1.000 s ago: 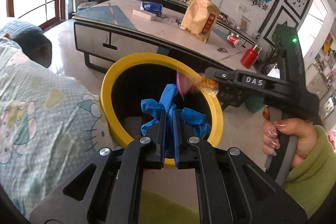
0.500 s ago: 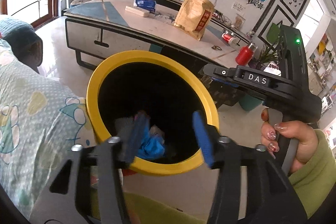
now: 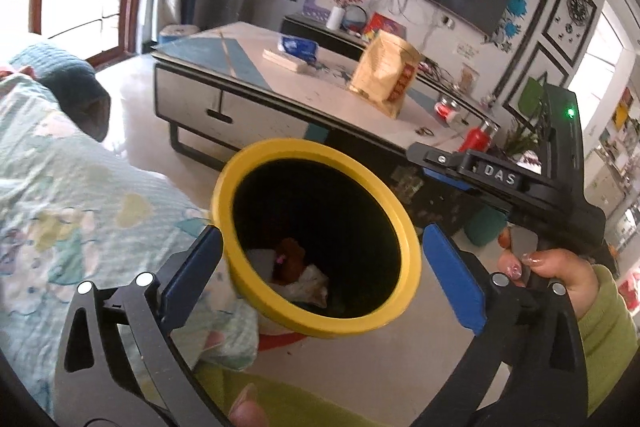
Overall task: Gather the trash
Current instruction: 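Open the right tool over the bin while the left tool releases the blue glove there, then move both open tools back over the remaining trash on the bed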
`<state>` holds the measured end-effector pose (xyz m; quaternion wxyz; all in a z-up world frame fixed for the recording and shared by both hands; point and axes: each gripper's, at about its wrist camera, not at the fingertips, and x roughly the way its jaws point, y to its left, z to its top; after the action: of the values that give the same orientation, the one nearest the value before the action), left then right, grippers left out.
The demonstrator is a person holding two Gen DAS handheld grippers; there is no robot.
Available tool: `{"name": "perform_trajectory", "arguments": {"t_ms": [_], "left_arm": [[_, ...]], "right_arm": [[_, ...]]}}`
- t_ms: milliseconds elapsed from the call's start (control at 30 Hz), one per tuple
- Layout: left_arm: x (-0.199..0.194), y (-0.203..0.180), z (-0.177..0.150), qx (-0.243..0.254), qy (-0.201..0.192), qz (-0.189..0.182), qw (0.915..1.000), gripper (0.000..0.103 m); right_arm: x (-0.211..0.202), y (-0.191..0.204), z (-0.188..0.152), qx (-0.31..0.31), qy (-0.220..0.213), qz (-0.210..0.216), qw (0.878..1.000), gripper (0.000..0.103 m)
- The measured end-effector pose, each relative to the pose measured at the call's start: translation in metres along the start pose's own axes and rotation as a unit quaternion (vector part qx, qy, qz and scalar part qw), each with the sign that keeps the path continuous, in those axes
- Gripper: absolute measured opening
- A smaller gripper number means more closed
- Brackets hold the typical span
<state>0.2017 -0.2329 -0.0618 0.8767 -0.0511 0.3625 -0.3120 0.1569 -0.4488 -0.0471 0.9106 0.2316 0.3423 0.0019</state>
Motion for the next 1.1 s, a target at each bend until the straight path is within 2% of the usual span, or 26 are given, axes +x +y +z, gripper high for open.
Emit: {"name": "perform_trajectory", "arguments": {"t_ms": [267, 600, 733, 1100], "left_arm": [[-0.036, 0.01, 0.002, 0.0, -0.041, 0.048, 0.998, 0.092], [-0.084, 0.028, -0.003, -0.013, -0.093, 0.1, 0.9905, 0.092], [-0.103, 0.041, -0.007, -0.028, -0.11, 0.124, 0.9857, 0.092], [-0.151, 0.081, -0.02, -0.067, -0.151, 0.193, 0.9672, 0.092]], "right_arm": [[-0.009, 0.03, -0.003, -0.026, -0.01, 0.018, 0.999, 0.044], [-0.014, 0.076, -0.014, -0.073, -0.008, 0.045, 0.996, 0.048], [-0.018, 0.093, -0.019, -0.088, -0.008, 0.053, 0.995, 0.057], [-0.021, 0.151, -0.042, -0.146, -0.002, 0.087, 0.986, 0.064]]}}
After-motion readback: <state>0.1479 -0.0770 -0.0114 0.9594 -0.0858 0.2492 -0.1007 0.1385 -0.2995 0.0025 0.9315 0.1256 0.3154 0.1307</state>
